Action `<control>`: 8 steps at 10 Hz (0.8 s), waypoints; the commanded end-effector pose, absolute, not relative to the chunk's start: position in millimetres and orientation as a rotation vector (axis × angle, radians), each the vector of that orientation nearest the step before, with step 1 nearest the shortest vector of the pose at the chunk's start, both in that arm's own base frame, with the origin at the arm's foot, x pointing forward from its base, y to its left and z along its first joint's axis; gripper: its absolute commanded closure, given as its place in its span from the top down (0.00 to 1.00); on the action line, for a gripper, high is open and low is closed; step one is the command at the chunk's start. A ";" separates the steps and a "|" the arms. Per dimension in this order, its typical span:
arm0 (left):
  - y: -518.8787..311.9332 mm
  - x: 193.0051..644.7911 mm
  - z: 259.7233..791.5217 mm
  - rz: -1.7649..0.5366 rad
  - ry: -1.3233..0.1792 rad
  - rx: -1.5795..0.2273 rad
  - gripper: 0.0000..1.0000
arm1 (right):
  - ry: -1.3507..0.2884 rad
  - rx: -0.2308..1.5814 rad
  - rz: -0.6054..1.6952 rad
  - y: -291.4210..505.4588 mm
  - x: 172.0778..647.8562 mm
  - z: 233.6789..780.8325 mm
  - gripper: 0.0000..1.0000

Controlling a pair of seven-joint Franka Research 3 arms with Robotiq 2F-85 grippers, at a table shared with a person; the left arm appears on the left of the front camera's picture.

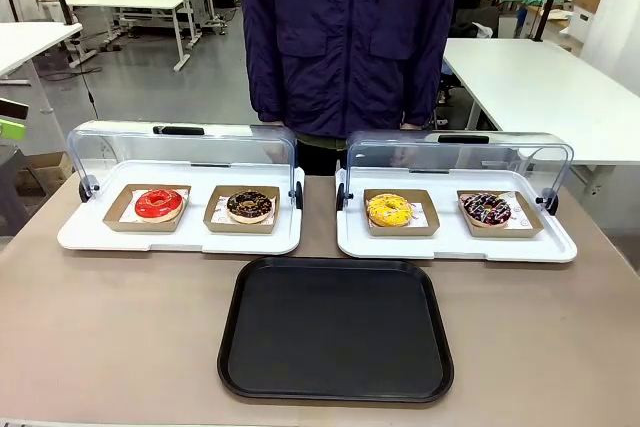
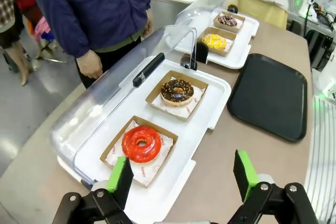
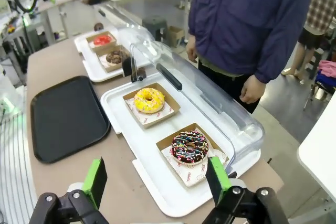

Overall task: Move the second donut from the left to the tray.
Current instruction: Pick up the Paper togo box containing the Donut indicated by the person and place it on the Handle tray.

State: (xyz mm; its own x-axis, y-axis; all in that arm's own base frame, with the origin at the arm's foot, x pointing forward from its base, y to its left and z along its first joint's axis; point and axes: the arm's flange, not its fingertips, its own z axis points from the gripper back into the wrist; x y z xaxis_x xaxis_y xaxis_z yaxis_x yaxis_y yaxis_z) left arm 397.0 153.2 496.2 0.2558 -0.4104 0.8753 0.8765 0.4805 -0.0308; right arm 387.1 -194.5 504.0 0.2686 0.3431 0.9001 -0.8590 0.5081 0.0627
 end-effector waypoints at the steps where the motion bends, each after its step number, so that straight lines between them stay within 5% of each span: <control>1: 152.8 392.7 494.4 -0.956 -0.975 -0.595 1.00 | -1.021 0.626 0.909 -194.4 391.3 507.5 1.00; 8: 151.4 393.7 498.2 -0.949 -0.928 -0.578 1.00 | -0.982 0.624 0.877 -193.1 390.7 504.0 1.00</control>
State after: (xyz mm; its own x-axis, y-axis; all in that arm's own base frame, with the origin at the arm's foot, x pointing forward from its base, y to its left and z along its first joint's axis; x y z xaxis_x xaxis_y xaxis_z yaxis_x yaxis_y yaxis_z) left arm 393.9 151.1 498.9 0.2660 -0.4308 0.8623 0.8725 0.4879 -0.0254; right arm 390.3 -193.9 502.6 0.2883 0.3472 0.8924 -0.8501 0.5217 0.0717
